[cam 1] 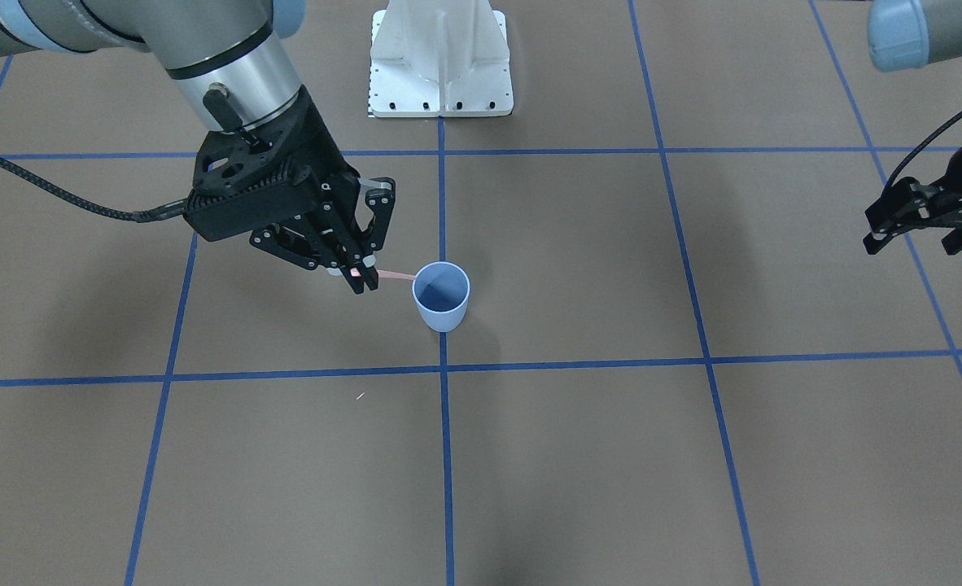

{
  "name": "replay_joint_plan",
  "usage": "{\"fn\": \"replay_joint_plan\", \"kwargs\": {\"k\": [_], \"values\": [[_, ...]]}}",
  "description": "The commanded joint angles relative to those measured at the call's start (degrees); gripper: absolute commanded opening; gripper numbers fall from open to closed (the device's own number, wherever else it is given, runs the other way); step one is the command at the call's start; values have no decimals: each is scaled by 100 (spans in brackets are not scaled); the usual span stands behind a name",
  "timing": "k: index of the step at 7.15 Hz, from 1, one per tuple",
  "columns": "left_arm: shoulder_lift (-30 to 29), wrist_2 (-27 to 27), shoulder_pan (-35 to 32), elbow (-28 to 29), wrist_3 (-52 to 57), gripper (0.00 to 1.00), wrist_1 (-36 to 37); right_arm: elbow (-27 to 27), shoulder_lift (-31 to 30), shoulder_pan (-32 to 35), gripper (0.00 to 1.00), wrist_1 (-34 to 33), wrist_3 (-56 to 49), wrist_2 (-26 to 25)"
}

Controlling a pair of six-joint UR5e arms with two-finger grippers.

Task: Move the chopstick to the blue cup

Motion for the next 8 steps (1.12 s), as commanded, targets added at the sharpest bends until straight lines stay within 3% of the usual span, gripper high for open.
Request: {"fn": "replay_joint_plan", "kwargs": {"k": [1, 8], "values": [[3, 0, -62, 25, 10, 98, 0, -343, 286, -210, 0, 8, 3, -204], [3, -9, -80, 139, 1, 98, 0, -415, 24, -1062, 0, 61, -85, -1153]]}}
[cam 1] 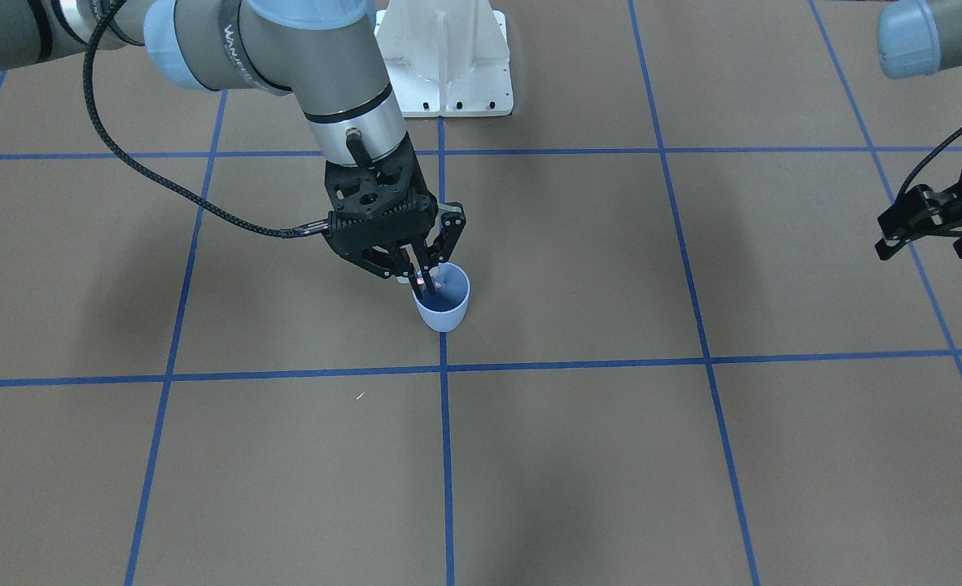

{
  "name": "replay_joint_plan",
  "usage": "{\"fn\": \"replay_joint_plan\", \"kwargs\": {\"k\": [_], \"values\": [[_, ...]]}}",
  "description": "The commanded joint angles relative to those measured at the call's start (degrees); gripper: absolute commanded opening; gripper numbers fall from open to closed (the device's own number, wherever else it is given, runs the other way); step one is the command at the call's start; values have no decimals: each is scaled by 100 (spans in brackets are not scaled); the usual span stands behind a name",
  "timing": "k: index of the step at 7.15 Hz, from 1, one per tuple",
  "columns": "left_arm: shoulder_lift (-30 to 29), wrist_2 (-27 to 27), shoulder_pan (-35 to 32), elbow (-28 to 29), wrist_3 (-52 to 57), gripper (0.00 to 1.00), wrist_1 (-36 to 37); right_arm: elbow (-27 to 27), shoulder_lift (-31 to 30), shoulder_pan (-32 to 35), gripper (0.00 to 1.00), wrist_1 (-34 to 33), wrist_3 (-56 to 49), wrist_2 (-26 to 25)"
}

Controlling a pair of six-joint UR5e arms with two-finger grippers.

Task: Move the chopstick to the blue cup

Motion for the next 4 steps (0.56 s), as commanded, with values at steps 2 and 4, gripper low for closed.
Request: {"fn": "replay_joint_plan", "kwargs": {"k": [2, 4], "values": [[0, -3, -46, 6, 6, 98, 6, -30, -36, -130, 78, 13, 48, -130], [0, -55, -177, 15, 6, 98, 6, 23, -28, -130, 100, 13, -118, -139]]}}
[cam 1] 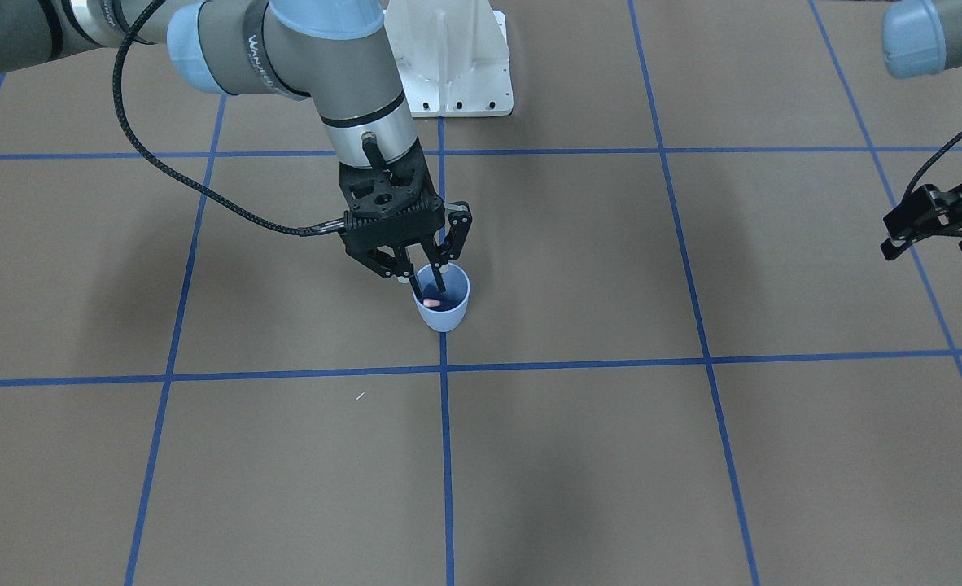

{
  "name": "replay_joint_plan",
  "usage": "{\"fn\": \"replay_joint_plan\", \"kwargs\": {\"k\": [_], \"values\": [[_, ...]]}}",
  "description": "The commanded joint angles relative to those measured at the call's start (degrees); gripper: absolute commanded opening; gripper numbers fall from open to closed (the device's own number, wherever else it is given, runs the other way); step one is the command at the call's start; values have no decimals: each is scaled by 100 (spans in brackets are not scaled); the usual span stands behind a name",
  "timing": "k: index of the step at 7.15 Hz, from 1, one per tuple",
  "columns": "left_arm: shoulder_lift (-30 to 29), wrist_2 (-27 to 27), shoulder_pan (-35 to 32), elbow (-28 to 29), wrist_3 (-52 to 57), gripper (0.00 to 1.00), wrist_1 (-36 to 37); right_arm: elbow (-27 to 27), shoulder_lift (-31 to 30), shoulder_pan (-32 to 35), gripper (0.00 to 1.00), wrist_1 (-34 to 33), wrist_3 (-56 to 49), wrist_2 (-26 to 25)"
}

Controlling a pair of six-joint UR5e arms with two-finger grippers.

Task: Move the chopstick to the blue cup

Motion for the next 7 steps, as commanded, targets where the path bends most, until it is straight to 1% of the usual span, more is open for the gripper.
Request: {"fn": "replay_joint_plan", "kwargs": {"k": [1, 2, 3, 4, 5, 6, 7], "values": [[0, -257, -169, 50, 0, 98, 0, 74, 3, -4, 100, -8, -113, -14], [0, -259, -178, 67, 140, 98, 0, 162, -6, 74, 100, -69, -122, 30], [26, -250, -256, 68, 193, 98, 0, 493, -93, 223, 100, -435, -113, 82], [122, -250, -405, 68, 594, 98, 26, 914, -172, 564, 100, -1109, -139, 466], [288, -259, -581, 68, 963, 98, 9, 1336, -599, 1133, 100, -1394, -435, 1052], [551, -259, -896, 102, 1846, 98, 0, 1715, -1282, 1721, 100, -1423, -1161, 1528], [580, -259, -1438, 442, 2620, 98, 52, 1753, -1890, 2345, 100, -1450, -1951, 2212]]}}
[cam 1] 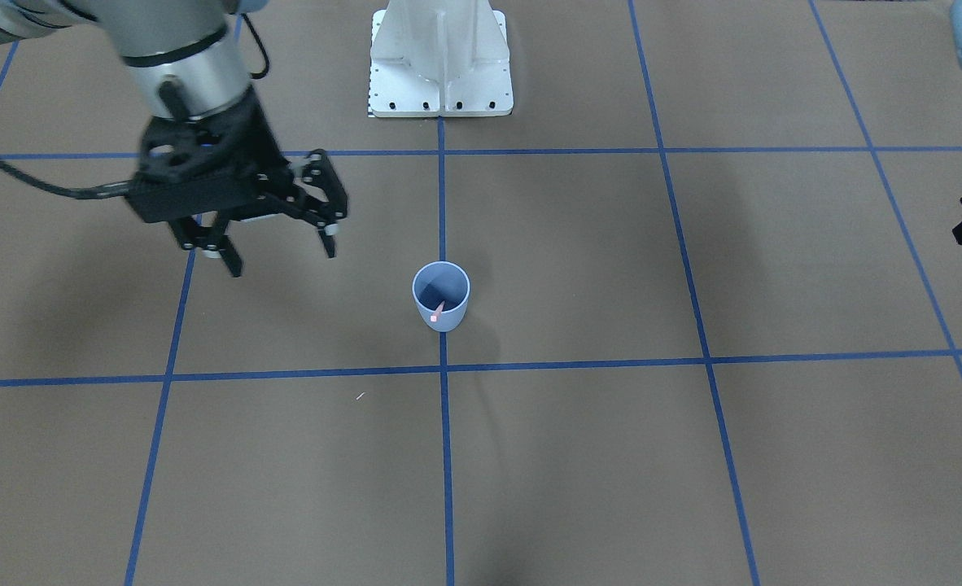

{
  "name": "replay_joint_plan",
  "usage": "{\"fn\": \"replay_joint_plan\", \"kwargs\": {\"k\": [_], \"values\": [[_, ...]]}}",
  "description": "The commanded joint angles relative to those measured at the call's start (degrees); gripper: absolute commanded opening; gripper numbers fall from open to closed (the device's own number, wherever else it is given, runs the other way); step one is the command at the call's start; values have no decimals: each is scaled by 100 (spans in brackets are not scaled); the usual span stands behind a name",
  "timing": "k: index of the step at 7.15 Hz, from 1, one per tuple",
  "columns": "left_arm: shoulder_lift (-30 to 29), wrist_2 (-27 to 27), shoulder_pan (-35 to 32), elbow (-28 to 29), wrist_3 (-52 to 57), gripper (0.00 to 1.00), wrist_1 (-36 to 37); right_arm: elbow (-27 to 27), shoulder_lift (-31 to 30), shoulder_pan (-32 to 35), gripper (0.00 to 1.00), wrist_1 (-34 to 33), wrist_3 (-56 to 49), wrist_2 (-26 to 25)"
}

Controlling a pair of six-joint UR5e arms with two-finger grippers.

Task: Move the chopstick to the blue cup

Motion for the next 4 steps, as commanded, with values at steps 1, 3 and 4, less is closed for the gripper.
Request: {"fn": "replay_joint_plan", "kwargs": {"k": [1, 3, 4], "values": [[136, -1, -675, 390, 1043, 98, 37, 200, -1274, 1213, 100, -369, -1905, 1191], [293, -10, -948, 523, 1131, 98, 11, 200, -1918, 2145, 100, -1753, -4529, 1222], [555, 7, -1080, 602, 1706, 98, -33, 165, -2365, 2585, 100, -1943, -5387, 1239]]}}
